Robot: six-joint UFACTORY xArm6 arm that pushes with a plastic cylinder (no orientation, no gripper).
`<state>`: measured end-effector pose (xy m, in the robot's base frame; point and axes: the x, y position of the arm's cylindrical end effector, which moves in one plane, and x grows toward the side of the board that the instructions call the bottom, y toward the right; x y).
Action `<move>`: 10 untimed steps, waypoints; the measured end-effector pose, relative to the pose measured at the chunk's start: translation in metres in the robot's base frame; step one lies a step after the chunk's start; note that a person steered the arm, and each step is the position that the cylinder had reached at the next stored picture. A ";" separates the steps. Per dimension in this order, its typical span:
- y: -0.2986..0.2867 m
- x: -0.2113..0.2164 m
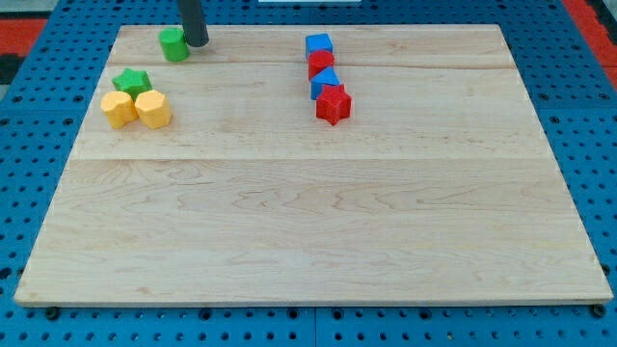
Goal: Push the green circle horizontal to the green star
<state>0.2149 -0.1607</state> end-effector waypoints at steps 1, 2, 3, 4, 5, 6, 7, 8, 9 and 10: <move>-0.001 -0.022; -0.036 -0.023; -0.055 -0.005; -0.061 0.004; -0.060 0.033; -0.058 0.025; -0.058 -0.011; -0.045 -0.012; -0.040 0.015; -0.040 0.049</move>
<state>0.2640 -0.2007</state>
